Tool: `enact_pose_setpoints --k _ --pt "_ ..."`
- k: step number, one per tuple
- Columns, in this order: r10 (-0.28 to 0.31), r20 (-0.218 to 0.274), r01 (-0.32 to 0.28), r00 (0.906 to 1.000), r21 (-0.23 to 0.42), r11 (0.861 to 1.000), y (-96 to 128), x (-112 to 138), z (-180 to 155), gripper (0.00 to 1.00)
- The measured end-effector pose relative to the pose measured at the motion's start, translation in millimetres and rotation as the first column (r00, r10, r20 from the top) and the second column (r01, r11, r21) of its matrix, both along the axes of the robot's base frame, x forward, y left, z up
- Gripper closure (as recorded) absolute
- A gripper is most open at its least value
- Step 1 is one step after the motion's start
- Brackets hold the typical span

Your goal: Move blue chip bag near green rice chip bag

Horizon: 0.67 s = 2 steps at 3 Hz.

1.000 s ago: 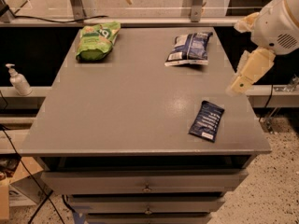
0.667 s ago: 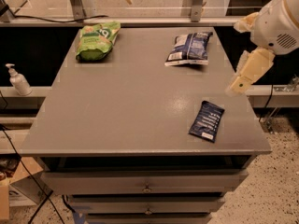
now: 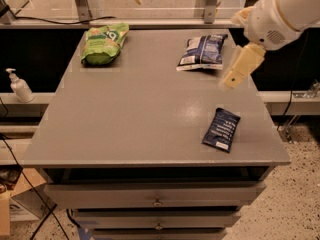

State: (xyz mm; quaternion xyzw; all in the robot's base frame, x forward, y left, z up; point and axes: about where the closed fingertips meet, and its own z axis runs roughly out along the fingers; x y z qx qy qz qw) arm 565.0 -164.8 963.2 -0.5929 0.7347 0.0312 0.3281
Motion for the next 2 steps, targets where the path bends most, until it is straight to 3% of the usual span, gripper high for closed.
enact_pose_setpoints --k 1,2 --pt "-0.023 0.026 0.022 0.9994 0.040 0.999 10.3 35.1 -4.0 0.00" --pt "-0.096 0.043 0.092 0.9945 0.072 0.993 7.1 73.2 -11.7 0.00"
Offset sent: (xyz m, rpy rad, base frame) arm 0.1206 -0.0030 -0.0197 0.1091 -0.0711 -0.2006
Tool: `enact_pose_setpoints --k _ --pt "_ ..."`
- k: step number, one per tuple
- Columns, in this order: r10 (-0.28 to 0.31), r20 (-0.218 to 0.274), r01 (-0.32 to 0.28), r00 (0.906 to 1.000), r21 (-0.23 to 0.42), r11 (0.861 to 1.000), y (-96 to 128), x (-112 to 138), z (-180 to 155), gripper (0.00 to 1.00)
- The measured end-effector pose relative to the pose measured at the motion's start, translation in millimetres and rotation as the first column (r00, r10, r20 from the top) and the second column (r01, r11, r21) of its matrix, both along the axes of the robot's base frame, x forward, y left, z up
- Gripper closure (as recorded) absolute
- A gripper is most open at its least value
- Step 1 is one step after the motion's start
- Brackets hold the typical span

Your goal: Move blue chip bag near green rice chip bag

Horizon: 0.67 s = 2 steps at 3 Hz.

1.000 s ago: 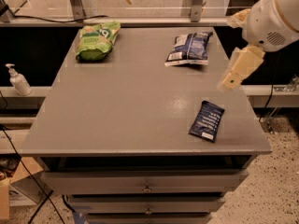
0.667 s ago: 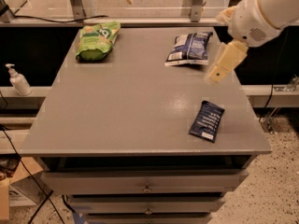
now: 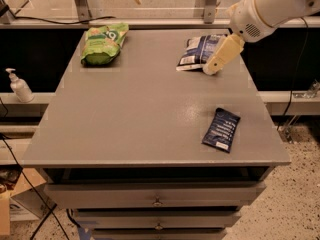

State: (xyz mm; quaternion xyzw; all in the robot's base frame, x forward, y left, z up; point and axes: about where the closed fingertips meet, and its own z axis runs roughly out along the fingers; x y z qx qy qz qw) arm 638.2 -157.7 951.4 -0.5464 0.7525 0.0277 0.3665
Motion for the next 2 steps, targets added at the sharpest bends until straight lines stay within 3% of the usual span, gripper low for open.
enact_pose_setpoints --k 2 --pt "-0.123 0.017 0.123 0.9922 0.036 0.992 -16.5 70.0 -17.6 0.00"
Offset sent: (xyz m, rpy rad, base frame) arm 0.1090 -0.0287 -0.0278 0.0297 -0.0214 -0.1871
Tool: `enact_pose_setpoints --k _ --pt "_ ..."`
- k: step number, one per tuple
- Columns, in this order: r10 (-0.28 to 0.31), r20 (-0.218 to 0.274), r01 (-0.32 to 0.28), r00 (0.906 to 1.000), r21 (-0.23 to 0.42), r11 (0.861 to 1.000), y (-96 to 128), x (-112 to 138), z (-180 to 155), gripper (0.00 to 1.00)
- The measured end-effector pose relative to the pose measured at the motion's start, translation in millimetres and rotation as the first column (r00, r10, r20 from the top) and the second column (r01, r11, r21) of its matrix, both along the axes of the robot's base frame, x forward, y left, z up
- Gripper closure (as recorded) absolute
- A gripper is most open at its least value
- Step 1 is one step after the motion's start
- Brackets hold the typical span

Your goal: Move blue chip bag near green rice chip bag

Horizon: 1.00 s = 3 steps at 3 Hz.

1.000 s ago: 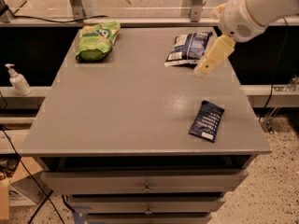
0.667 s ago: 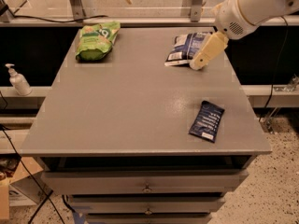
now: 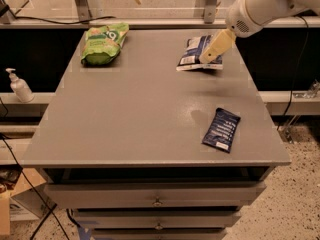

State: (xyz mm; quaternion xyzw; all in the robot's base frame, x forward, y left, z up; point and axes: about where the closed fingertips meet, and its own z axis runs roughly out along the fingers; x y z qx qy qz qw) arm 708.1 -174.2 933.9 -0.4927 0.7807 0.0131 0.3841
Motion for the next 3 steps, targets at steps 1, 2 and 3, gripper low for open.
enact_pose_setpoints --k 1,2,3 --pt "-0.012 -0.028 0.011 0.9995 -0.042 0.999 4.0 22.6 -23.5 0.00" --pt "-0.010 -0.067 0.005 0.9977 -0.067 0.998 10.1 36.4 -47.3 0.00" --pt "-0.023 -0.116 0.014 0.9930 -0.078 0.997 10.0 42.2 -66.9 0.00"
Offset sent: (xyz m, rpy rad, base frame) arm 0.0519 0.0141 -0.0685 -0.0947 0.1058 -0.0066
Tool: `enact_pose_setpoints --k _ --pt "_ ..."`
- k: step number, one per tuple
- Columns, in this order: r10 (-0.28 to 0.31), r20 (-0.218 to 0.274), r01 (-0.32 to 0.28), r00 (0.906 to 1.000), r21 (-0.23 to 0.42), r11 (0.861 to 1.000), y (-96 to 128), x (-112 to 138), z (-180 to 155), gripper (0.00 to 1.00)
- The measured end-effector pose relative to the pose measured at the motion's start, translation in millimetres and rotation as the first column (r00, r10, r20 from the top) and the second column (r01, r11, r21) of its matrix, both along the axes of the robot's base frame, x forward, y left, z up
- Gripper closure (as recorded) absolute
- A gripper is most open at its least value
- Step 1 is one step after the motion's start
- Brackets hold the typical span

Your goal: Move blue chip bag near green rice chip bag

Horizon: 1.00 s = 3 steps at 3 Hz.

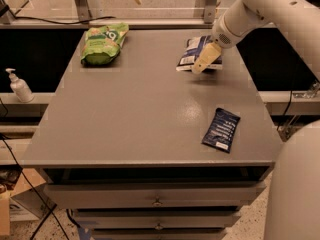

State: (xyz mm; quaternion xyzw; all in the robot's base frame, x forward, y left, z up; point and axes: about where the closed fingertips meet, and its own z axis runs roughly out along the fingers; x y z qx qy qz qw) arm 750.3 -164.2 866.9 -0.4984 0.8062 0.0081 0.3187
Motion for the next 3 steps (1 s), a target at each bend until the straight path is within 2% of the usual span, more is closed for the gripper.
enact_pose_setpoints --k 1,2,3 --pt "-0.011 -0.045 0.011 0.9989 -0.002 1.000 -4.3 -0.3 -13.7 0.16" --pt "-0.021 -0.076 0.021 0.9969 -0.012 1.000 -10.9 -4.6 -20.9 0.39" --pt "-0.019 -0.073 0.016 0.9971 -0.036 0.999 -15.5 -9.8 -16.7 0.63"
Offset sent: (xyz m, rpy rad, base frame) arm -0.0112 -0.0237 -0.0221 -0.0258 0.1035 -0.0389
